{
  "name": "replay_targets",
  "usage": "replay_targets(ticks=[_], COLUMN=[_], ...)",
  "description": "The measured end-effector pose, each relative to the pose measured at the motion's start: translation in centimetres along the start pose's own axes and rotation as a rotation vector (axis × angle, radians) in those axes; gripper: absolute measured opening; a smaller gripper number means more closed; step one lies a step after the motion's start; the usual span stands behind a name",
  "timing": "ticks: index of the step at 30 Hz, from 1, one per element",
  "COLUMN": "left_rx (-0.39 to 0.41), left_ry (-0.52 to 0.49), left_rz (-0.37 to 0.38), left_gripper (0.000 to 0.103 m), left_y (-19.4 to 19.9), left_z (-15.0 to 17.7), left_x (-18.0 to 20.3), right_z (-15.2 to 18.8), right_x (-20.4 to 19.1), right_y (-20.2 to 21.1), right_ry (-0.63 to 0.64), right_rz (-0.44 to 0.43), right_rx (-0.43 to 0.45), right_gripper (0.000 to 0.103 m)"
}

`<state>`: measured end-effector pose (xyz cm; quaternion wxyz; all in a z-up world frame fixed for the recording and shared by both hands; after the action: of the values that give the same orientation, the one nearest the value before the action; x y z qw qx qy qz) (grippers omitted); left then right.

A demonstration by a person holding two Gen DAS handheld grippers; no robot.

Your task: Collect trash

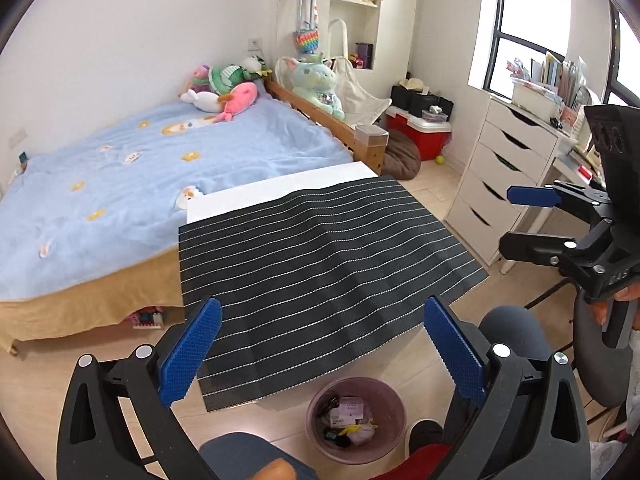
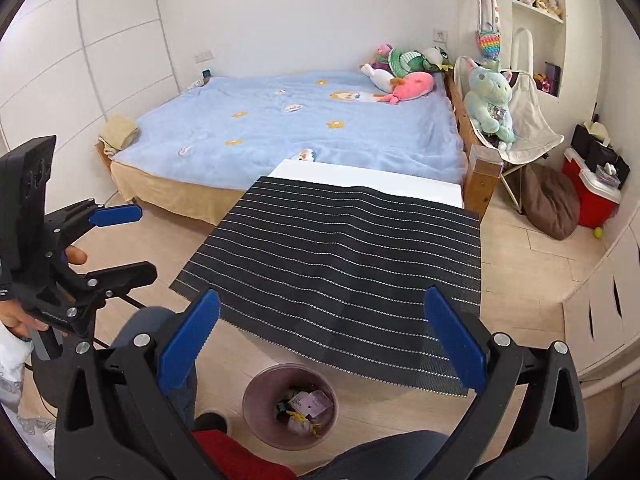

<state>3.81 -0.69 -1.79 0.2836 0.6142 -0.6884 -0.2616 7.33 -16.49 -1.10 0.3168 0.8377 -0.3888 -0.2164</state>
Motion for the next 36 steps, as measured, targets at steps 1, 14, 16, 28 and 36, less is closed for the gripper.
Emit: replay_targets(ticks=[1, 14, 16, 28, 36], left_rx=[-0.005, -0.018, -0.017, -0.03, -0.028], left_ry=[0.006, 0.069, 0.067, 0.056, 0.054], left_rz=[0.012, -0.004, 0.005, 0.013, 0.021], left_gripper=[0.097, 0.097, 0.097, 0.097, 0.097], left_y=[-0.3, -2.7, -3.0, -3.7, -3.9], left_z=[-0.1, -1.1, -1.3, -2.0, -2.1], left_x=[-0.1, -1.6, -1.5, -1.5, -1.5], right_z=[-0.1, -1.5, -1.7, -1.9, -1.8], right_x=[0.1, 1.4, 1.5, 1.8, 2.0], right_y=[-0.3, -2.7, -3.0, -3.7, -3.5], right_ry=[-0.002, -0.023, -0.026, -0.025, -0.03], right_rz=[0.0, -0.015, -0.016, 0.003, 0.017], right_rx=[-0.006, -0.035, -0.037, -0.047, -0.046], right_gripper=[0.1, 0.1, 0.1, 0.1, 0.1])
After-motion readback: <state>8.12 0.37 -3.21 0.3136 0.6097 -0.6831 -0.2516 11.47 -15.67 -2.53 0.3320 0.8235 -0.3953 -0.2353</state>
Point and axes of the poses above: each gripper's, at about its wrist camera, not at the fingertips, and y roughly against the way its jaws point, x to its right, z to its underside, the point moved 4 cm from there along -y, roughly the way its jaws point, and after that the axes turned 1 degree about -x, right-handed, at the moved point
